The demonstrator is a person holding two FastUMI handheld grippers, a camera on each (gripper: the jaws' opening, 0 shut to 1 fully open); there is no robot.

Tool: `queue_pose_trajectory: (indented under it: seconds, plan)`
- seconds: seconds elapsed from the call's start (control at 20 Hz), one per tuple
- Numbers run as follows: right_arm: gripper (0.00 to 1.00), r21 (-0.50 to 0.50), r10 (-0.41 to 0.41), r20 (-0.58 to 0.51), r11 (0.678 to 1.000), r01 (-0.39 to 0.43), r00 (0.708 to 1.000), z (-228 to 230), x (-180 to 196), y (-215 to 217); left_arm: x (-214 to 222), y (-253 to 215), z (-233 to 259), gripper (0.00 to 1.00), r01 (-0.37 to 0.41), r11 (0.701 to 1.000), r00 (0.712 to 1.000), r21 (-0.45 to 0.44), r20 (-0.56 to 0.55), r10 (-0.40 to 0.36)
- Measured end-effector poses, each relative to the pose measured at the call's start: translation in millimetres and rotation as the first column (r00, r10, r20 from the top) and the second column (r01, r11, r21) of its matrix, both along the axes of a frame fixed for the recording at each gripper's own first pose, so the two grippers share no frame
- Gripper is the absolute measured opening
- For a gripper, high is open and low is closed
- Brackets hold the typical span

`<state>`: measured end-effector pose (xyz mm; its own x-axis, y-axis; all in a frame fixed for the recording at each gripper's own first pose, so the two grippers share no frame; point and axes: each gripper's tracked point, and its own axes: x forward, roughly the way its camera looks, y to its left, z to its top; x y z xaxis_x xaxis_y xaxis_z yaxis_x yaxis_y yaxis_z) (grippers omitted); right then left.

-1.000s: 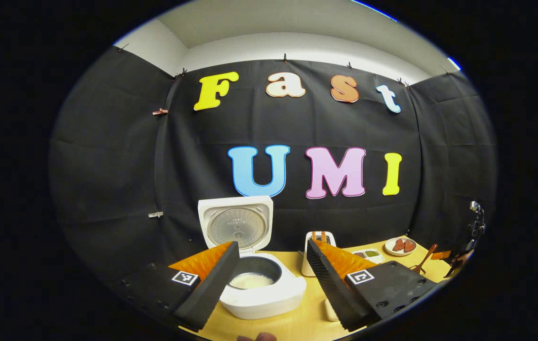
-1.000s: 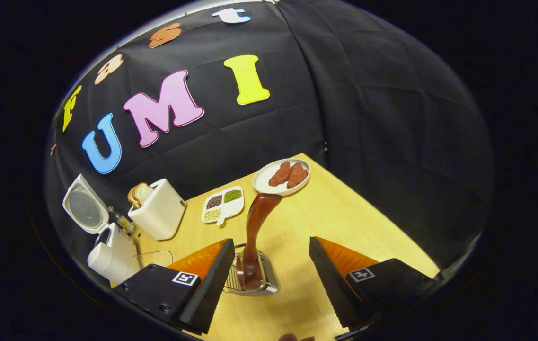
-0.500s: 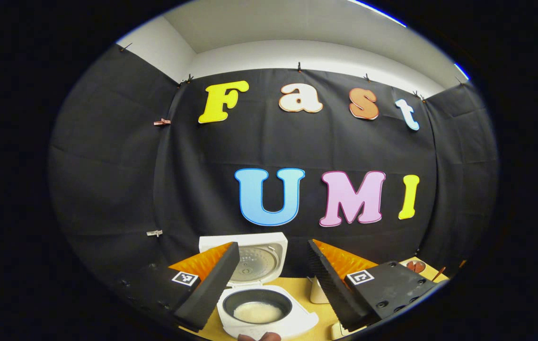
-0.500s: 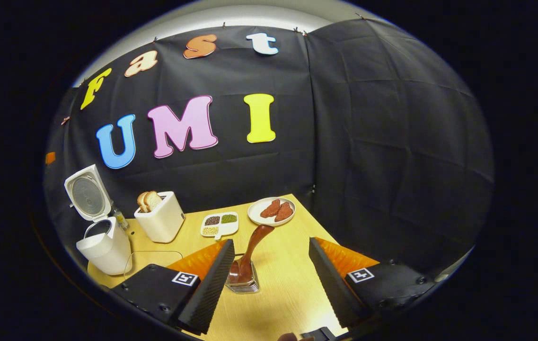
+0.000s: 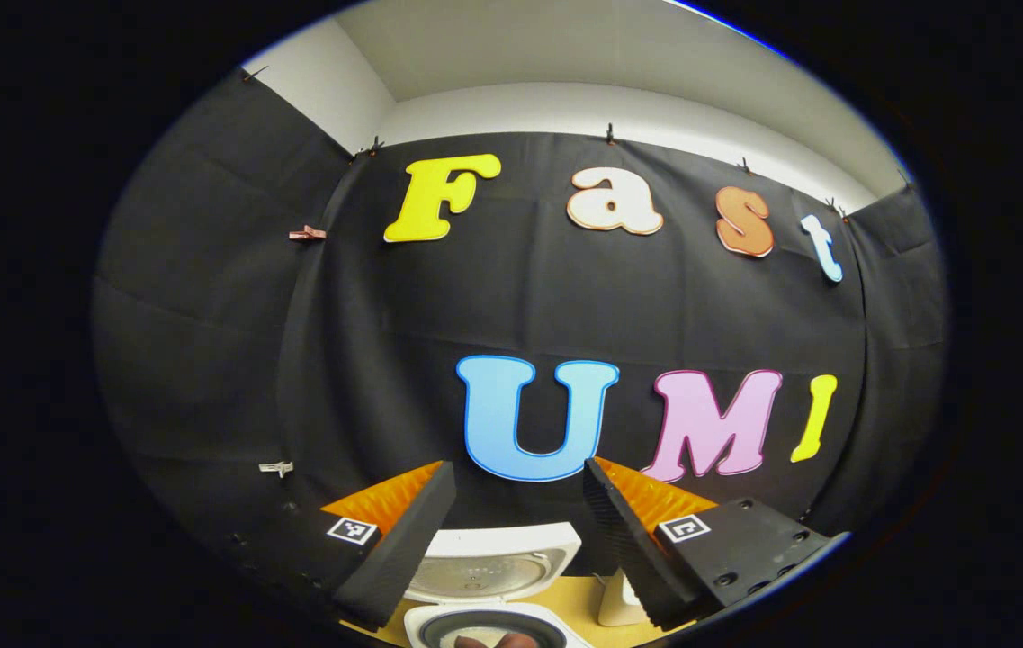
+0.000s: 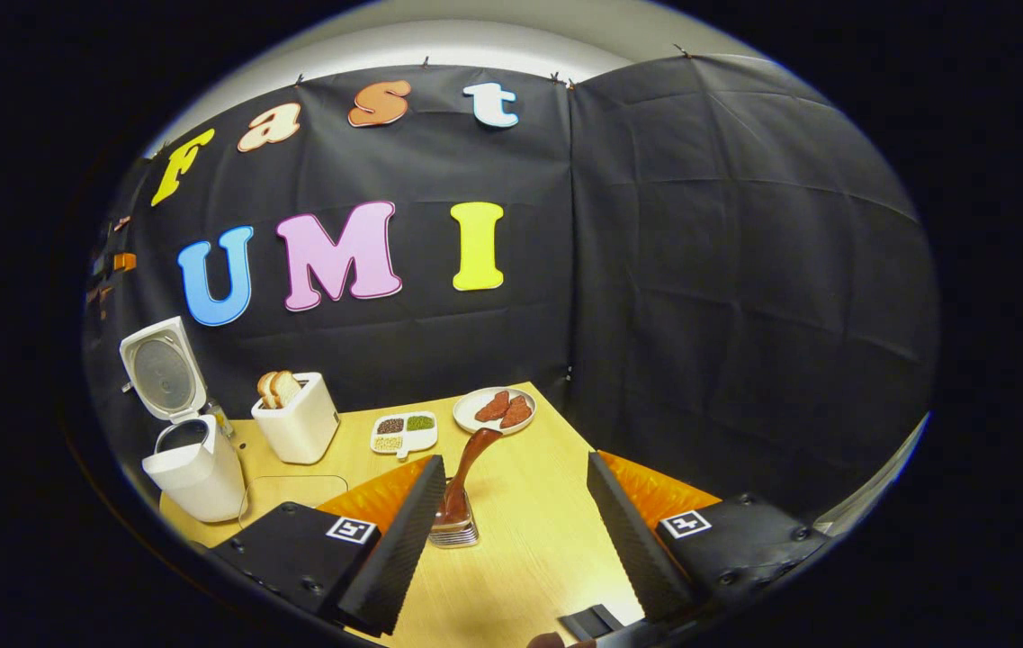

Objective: Close the left gripper, press the button to open the rice cooker; take a wooden spoon from the chopstick holder with the right hand, scoop a spoonful of rice and pour it into the rice cooker, then put the wooden spoon back into the chopstick holder.

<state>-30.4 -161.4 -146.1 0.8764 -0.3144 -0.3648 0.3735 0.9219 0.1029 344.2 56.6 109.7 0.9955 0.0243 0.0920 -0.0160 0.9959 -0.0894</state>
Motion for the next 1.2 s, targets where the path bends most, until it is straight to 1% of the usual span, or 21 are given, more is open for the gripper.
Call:
queue_pose_trajectory:
  seconds: [0.1, 0.25, 0.3, 0.4, 0.55, 0.65, 0.7, 0.75, 0.8, 0.9, 0.95, 1.05, 1.2]
  plan:
    - [0.98, -0.012, -0.017, 0.006, 1.0, 0.017, 1.0, 9.0, -9.4, -3.1, 28.8, 4.3, -12.3, 0.96, -0.008, 0.998, 0.999, 0.059, -0.03, 0.01]
    - [0.98, -0.02, -0.044, 0.019, 0.999, 0.045, 0.999, 19.5, -18.9, -3.3, 71.3, 15.3, -53.0, 0.95, -0.022, 0.992, 0.993, 0.127, -0.115, 0.037]
    - [0.98, -0.026, -0.052, 0.021, 0.998, 0.052, 0.998, 21.7, -21.9, -1.2, 82.7, 17.5, -68.3, 0.95, -0.021, 0.991, 0.988, 0.132, -0.146, 0.041]
    - [0.98, -0.041, -0.06, 0.018, 0.997, 0.061, 0.998, 23.4, -26.5, 3.3, 102.4, 20.2, -87.4, 0.95, -0.019, 0.993, 0.984, 0.116, -0.172, 0.039]
    - [0.98, -0.068, -0.06, 0.005, 0.996, 0.061, 0.998, 24.7, -30.6, 14.2, 125.7, 24.8, -110.3, 0.95, -0.022, 0.989, 0.978, 0.148, -0.204, 0.052]
    - [0.99, -0.077, -0.051, 0.0, 0.996, 0.051, 0.999, 25.3, -30.6, 23.6, 133.3, 28.7, -129.5, 0.95, -0.03, 0.988, 0.967, 0.15, -0.245, 0.066]
    - [0.98, -0.078, -0.044, 0.002, 0.996, 0.044, 0.999, 27.3, -28.8, 26.3, 134.6, 30.9, -139.9, 0.95, -0.039, 0.989, 0.96, 0.144, -0.27, 0.077]
    - [0.98, -0.074, -0.039, 0.007, 0.996, 0.04, 0.999, 29.3, -26.7, 28.6, 133.3, 31.7, -139.9, 0.95, -0.046, 0.991, 0.961, 0.125, -0.266, 0.078]
    - [0.98, -0.069, -0.036, 0.009, 0.997, 0.037, 0.999, 30.5, -24.7, 29.5, 133.7, 31.3, -142.4, 0.99, -0.047, 0.994, 0.96, 0.101, -0.27, 0.073]
    - [0.98, -0.066, -0.034, 0.02, 0.997, 0.036, 0.999, 35.2, -20.1, 26.3, 120.7, 31.8, -147.4, 0.98, -0.054, 0.998, 0.956, 0.045, -0.285, 0.064]
    - [0.98, -0.066, -0.029, 0.022, 0.997, 0.03, 0.999, 36.2, -16.4, 25.6, 112.3, 28.1, -149.9, 0.99, -0.052, 0.998, 0.955, 0.034, -0.289, 0.059]
    - [0.98, -0.075, -0.013, 0.03, 0.997, 0.015, 0.999, 41.3, -11.4, 25.2, 91.6, 19.4, -152.8, 0.99, -0.048, 0.998, 0.956, 0.047, -0.288, 0.06]
    - [0.98, -0.08, 0.008, 0.043, 0.997, -0.005, 0.999, 45.9, -4.4, 26.7, 54.7, 7.5, -164.7, 0.99, -0.068, 0.997, 0.951, 0.038, -0.3, 0.077]
